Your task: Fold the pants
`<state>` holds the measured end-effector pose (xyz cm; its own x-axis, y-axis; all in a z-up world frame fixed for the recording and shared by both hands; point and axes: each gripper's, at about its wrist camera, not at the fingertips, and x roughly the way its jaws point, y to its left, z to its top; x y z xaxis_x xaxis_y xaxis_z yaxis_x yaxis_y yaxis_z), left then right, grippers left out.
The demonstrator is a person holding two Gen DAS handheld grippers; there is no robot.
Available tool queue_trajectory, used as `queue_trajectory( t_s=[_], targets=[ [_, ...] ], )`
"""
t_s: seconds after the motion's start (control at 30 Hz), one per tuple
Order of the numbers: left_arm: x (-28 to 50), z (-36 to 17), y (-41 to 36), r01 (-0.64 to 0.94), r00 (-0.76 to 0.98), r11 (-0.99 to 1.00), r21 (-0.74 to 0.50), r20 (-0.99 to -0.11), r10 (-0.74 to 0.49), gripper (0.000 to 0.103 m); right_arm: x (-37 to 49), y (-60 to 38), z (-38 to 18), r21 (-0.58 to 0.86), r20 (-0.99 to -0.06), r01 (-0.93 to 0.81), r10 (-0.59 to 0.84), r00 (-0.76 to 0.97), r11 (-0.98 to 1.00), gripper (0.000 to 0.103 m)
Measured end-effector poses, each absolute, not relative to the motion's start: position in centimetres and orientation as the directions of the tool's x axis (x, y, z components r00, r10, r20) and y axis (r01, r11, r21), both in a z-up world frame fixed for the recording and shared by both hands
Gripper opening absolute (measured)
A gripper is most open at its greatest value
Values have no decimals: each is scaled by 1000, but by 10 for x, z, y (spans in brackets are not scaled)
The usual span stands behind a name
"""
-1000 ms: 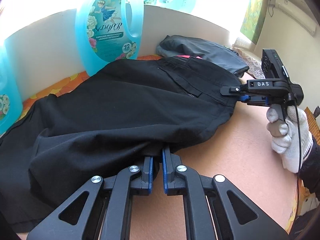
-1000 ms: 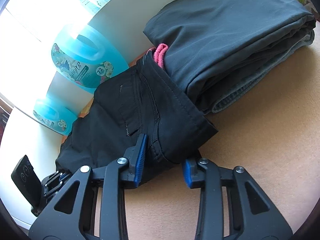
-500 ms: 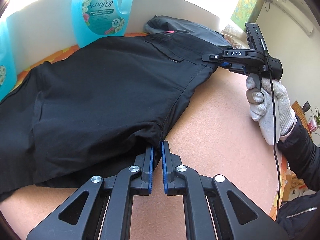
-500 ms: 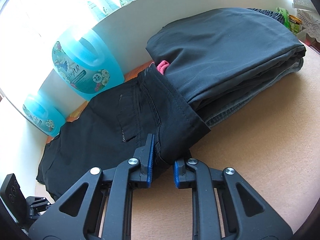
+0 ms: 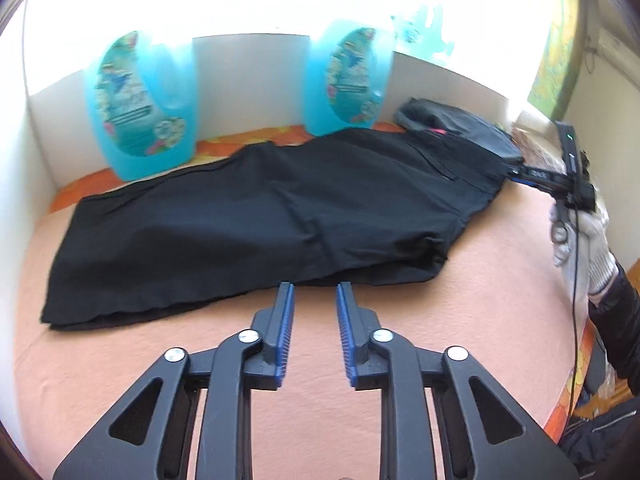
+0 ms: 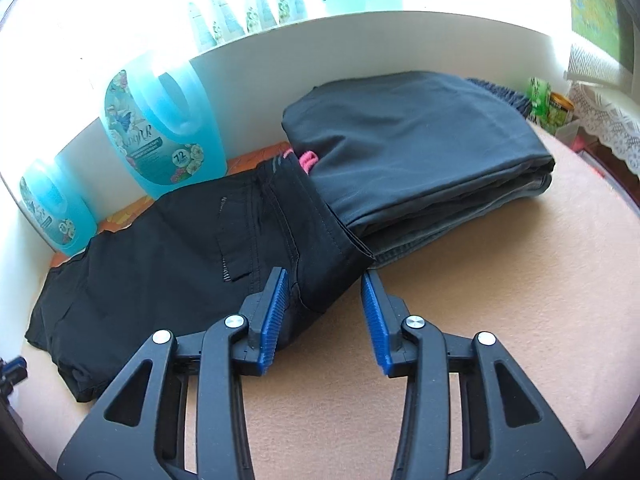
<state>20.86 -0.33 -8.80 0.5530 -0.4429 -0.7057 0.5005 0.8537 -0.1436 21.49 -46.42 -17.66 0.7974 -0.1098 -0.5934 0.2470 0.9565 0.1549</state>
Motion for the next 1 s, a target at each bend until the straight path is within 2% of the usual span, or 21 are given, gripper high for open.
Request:
queue_trajectory(
  t_s=[0.03,0.17,0.23,0.47,0.73,0.87,1.0],
  targets=[
    [211,-86,16,452,581,880,-145,-701,-414,36,210,-458,-171,139,-579,225,-105,809,964,40],
    [223,-86,78,301,638,944,-136,-707,-305,44,201,-419,-154,104,-548,58,9,837,993,40],
    [232,-88,104,219,655,968,-126,-716,-241,56,200,-393,-153,82,-552,-39,78,830,996,40],
    [268,-109,172,7,632,974,-228,-753,-181,57,209,-303,-173,-8,-594,-298,235,770,955,41],
    [300,-145,187,-120,547,936,-331,-809,-216,57,209,-247,-196,-102,-645,-439,277,712,893,41],
    [301,-147,186,-118,551,935,-334,-806,-218,57,215,-230,-208,-174,-677,-480,250,693,860,45],
    [302,-146,184,-102,546,937,-335,-806,-229,57,223,-222,-219,-166,-705,-520,267,656,838,45]
  ],
)
